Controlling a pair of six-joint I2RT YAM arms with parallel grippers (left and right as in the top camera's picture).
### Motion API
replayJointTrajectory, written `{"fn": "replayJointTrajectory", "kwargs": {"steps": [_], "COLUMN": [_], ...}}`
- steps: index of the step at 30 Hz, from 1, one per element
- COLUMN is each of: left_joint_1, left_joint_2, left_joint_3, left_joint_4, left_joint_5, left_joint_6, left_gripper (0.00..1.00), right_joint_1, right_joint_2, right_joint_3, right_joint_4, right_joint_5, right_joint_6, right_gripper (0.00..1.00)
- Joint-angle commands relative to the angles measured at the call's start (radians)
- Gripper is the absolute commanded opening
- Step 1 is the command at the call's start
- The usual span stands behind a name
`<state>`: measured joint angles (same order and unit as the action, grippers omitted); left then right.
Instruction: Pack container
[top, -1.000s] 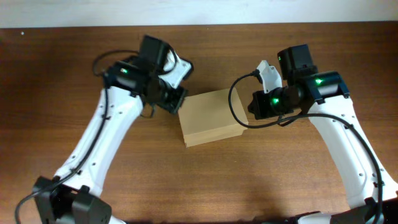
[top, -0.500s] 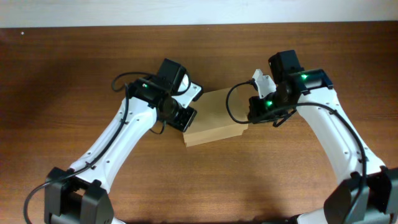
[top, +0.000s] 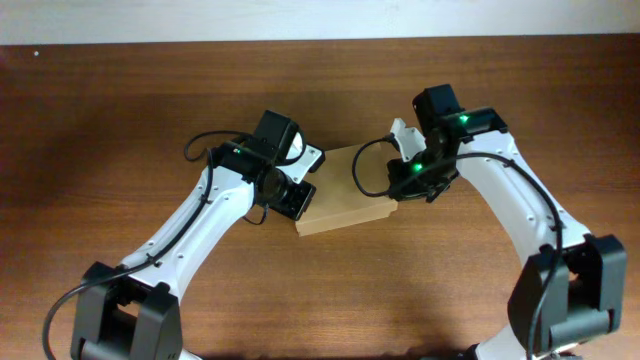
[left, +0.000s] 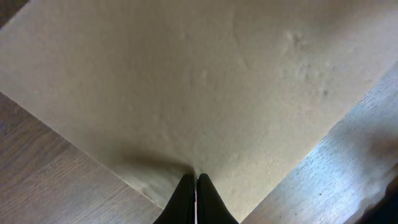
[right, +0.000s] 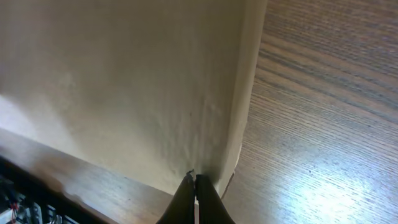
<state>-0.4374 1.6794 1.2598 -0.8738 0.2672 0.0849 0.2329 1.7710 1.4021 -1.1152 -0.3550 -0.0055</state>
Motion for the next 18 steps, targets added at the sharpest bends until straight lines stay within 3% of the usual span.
{"fn": "replayJointTrajectory", "kwargs": {"steps": [1,7,11,18], "left_joint_1": [-0.003,0.002,0.027,0.108], "left_joint_2": [0.009,0.004,-0.027,-0.072], "left_joint_3": [-0.029,0.006,0.161,0.556], "left_joint_4": [0.011,0.006,-0.058,-0.159], "left_joint_5": [-0.002,-0.002,-0.053,-0.286], "left_joint_6": [-0.010,-0.013,-0.013,-0.005], "left_gripper": [0.06,0.09,0.11,0.35], "right_joint_1": [0.009,0.007,0.001,-0.047], "right_joint_2": [0.051,0.064,0.022,-0.018], "right_joint_3": [-0.012,0.004,0.122,0.539], "right_joint_4": [0.008,0.014,-0.017,-0.136], "right_joint_5": [0.019,0.019,0.047,0.258], "right_joint_6": [-0.014,-0.013,-0.013,-0.013], "right_gripper": [0.04,0.04,0.04,0.04]}}
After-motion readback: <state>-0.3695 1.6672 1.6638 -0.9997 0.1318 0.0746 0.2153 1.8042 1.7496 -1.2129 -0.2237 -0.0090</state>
